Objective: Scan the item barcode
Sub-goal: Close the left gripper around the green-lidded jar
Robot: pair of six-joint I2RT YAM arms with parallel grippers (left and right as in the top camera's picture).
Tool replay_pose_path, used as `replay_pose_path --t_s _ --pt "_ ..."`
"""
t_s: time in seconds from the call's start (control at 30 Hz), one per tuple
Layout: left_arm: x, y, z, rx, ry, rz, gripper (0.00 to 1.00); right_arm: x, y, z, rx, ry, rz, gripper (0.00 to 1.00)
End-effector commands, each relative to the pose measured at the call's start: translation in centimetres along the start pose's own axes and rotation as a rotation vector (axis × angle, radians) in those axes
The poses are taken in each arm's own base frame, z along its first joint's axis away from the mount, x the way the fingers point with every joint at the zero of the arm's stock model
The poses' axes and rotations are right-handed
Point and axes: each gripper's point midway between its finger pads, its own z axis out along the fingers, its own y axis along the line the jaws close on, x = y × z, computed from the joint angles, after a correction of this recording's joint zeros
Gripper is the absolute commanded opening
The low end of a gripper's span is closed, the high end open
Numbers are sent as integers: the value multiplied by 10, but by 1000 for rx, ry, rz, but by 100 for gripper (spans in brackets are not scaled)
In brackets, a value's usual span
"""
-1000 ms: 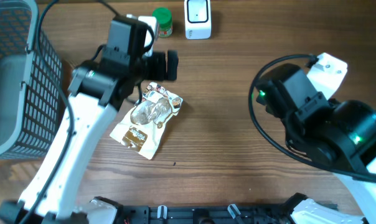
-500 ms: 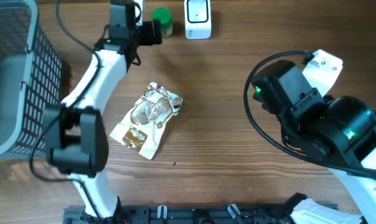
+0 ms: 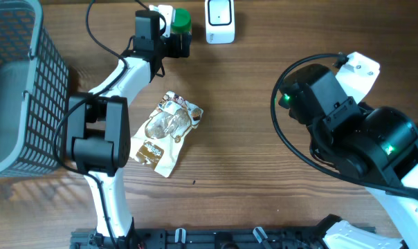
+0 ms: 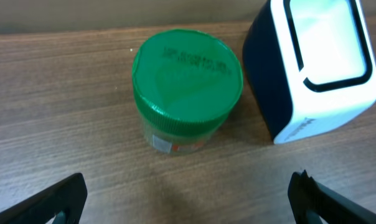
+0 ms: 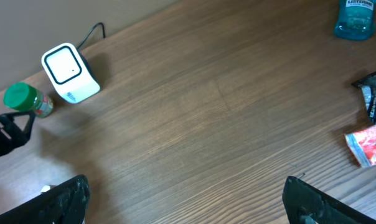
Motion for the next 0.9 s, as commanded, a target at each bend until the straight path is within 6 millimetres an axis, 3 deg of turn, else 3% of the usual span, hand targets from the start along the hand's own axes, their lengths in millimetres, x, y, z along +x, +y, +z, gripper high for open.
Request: replay_pose_path --t_s 0.0,0.2,0.43,0.87 --pt "0 -4 8 23 -24 22 100 -3 2 4 19 -20 -18 100" --pt "-16 -4 17 29 -123 37 100 -2 4 5 19 -19 -18 100" --pt "1 0 36 29 -119 33 100 -8 14 6 -16 -42 14 100" --pt "-10 3 56 34 -217 48 100 -16 28 7 -59 -71 28 100"
